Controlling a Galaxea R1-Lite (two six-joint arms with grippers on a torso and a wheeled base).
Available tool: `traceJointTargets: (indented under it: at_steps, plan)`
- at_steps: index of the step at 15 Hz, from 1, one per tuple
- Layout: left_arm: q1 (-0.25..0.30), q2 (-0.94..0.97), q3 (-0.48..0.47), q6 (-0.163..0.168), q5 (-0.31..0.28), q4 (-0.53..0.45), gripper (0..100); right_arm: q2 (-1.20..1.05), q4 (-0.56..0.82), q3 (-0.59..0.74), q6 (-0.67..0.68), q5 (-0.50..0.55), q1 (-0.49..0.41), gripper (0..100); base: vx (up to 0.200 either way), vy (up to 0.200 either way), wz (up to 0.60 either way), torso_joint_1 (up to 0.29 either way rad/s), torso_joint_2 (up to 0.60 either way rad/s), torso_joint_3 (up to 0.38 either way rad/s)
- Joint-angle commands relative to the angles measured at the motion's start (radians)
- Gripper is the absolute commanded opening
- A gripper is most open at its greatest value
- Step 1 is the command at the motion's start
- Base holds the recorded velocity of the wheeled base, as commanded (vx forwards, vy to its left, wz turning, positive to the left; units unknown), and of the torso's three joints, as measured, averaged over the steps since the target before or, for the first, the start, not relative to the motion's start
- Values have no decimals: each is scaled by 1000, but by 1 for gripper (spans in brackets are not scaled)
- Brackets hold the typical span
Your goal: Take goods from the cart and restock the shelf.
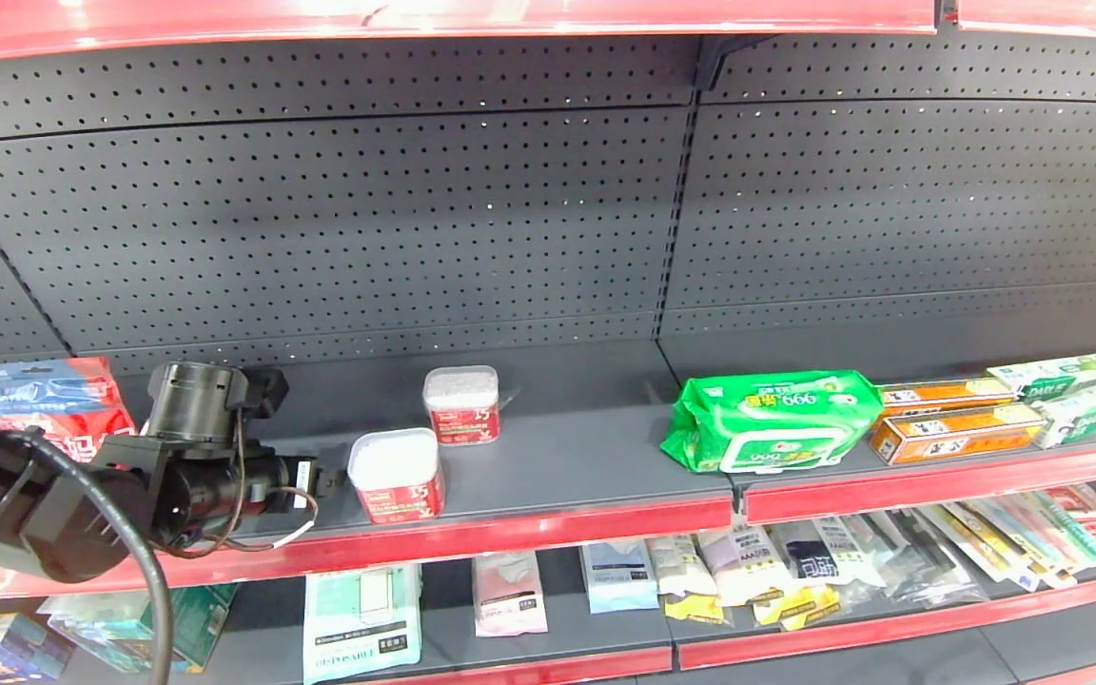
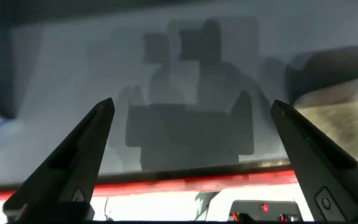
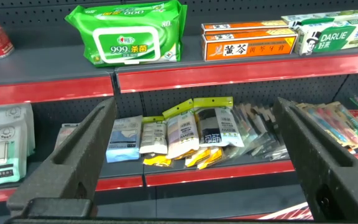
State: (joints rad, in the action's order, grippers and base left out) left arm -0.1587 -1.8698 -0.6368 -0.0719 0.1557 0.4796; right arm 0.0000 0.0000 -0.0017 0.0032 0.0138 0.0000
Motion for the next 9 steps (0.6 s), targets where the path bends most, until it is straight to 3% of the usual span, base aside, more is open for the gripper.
traceJointTargets:
  at_steps: [1,9]
  plan:
    - [-16,-17,-7,0,1,10,100,2,0,0,0,0,0,100,0,0,0,0,0,0]
    - [-59,-40,-43,0,2,25,100,2,0,0,0,0,0,100,0,0,0,0,0,0]
